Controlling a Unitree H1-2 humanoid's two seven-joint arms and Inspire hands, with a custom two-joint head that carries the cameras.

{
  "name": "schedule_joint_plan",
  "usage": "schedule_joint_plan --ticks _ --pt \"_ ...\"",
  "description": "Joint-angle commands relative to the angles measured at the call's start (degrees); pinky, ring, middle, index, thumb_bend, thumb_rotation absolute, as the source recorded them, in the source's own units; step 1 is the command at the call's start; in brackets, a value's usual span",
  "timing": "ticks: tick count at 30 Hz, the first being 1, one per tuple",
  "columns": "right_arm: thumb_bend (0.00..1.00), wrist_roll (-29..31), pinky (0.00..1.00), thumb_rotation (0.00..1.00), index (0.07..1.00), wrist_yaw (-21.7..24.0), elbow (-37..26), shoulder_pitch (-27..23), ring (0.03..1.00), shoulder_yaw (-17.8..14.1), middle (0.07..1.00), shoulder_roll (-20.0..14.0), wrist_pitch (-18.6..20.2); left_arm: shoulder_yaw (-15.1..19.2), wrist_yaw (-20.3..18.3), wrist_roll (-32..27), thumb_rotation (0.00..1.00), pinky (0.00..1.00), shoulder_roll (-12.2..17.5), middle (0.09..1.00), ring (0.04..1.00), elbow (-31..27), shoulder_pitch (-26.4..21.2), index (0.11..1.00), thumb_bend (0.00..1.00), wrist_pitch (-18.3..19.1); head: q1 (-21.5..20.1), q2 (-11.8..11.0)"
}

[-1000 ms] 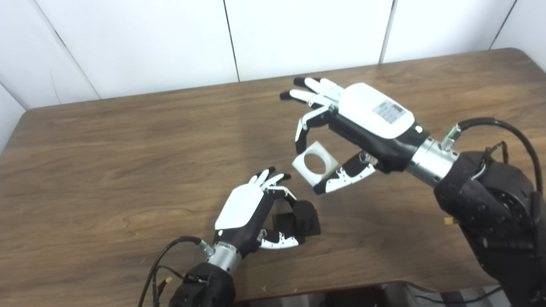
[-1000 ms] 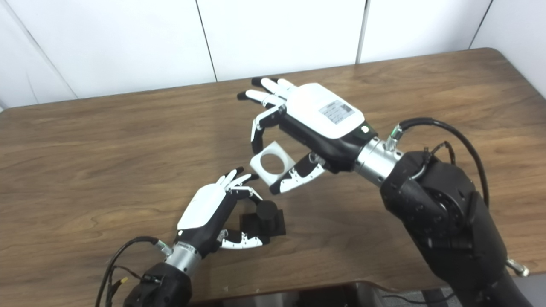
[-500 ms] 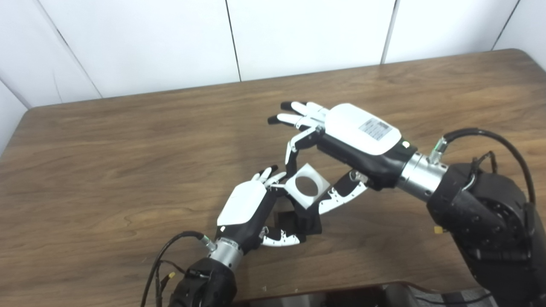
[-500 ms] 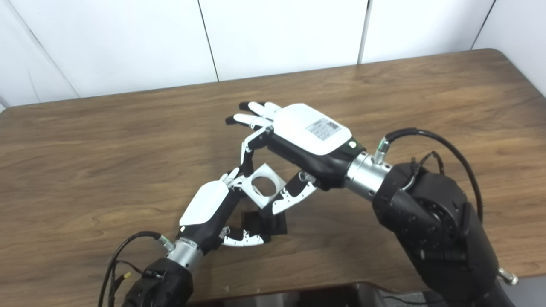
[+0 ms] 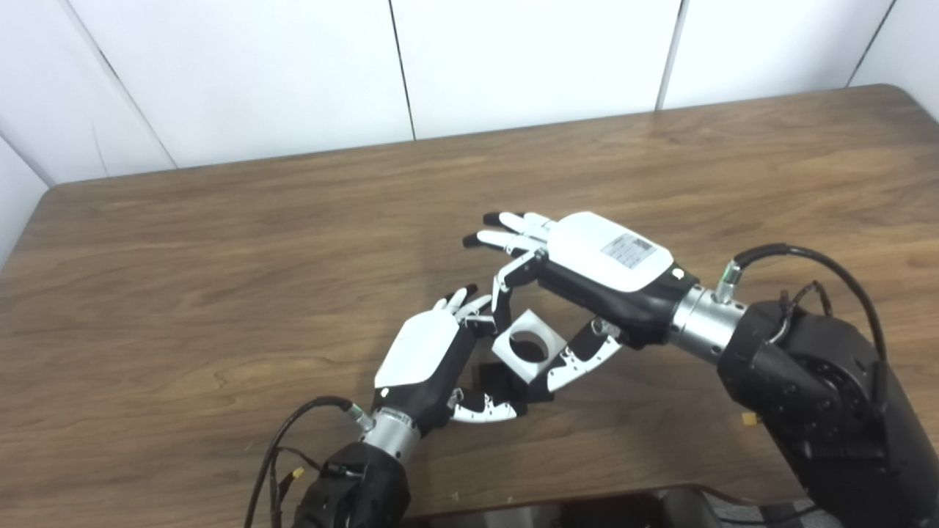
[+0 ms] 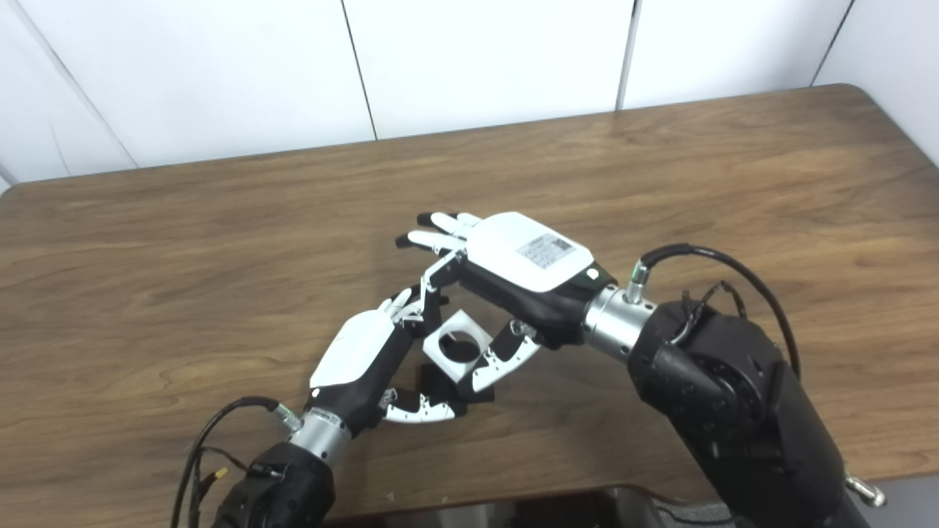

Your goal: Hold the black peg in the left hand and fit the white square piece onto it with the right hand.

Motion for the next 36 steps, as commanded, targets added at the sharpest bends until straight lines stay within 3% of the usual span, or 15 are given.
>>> schedule_joint_plan --ticks 1,36 --pt "0.52 -0.1 0.99 0.16 0.493 -1.3 0.0 -1.3 1.000 -0.2 0.939 0.4 -1.7 0.1 -0.5 1.4 0.07 1.00 0.3 0.918 1.000 -0.8 -0.6 0.490 0.52 0.5 0.0 0.0" --pt "0.52 -1.6 0.99 0.15 0.493 -3.3 4.8 0.4 1.000 -0.1 0.935 0.4 -3.8 0.1 0.1 0.4 0.07 1.00 -0.7 0.905 1.000 -1.4 0.4 0.489 0.52 -0.3 0.4 -0.9"
